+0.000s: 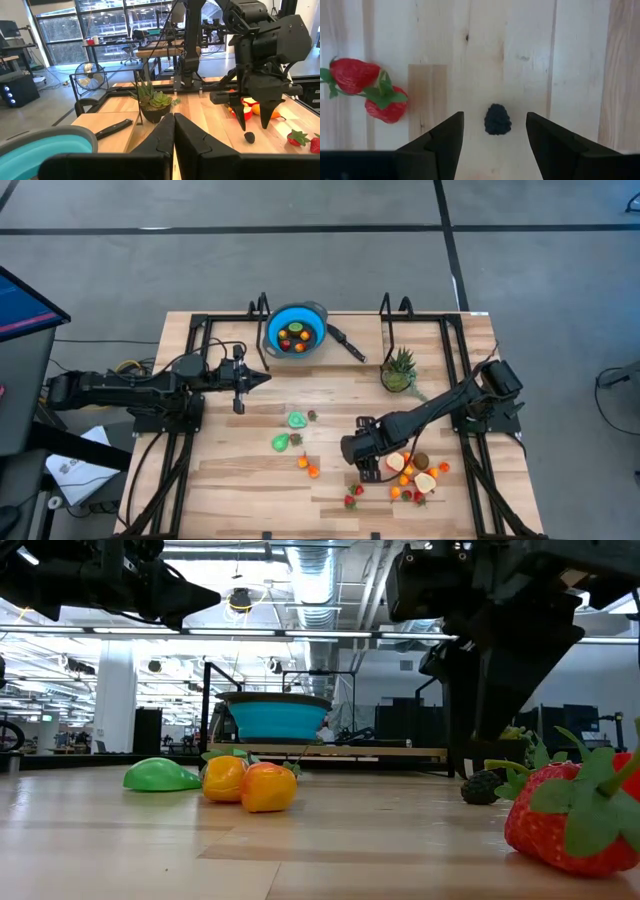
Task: Pick & Place Fruit
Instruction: Put the blackberry into the basket
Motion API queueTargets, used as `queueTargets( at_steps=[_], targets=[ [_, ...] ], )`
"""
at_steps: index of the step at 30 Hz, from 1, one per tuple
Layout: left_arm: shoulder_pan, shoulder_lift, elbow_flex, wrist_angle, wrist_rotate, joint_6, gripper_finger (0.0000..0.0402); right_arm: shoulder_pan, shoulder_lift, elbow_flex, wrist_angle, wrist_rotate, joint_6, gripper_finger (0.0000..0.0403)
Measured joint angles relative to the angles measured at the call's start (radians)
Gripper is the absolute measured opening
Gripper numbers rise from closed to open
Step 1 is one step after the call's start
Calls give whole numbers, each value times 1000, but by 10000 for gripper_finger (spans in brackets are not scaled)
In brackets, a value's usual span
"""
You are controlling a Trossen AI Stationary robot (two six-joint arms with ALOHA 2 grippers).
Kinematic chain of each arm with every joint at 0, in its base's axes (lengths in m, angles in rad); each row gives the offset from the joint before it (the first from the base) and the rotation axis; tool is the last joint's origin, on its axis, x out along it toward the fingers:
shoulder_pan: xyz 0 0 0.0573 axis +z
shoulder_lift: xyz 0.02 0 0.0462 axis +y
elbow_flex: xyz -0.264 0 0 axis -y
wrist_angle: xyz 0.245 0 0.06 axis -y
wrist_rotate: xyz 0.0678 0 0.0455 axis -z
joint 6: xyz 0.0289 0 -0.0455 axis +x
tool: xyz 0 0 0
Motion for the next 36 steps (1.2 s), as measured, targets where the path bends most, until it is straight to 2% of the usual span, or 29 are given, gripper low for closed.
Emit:
queueTargets(
  at_steps=[5, 13, 19, 29, 36],
  targets=[
    [0, 0, 0, 0, 0, 0, 2, 0, 8, 0, 1, 0, 0, 202],
    [0, 0, 0, -5, 0, 0, 2, 11, 114, 2, -4, 2, 1, 203],
    [0, 1, 0, -8, 0, 0, 2, 14, 122, 4, -1, 2, -1, 194],
    [0, 1, 0, -8, 0, 0, 2, 10, 115, 0, 3, 0, 34, 149],
    [0, 1, 0, -8, 0, 0, 2, 10, 114, 0, 3, 4, 34, 104]
  ],
)
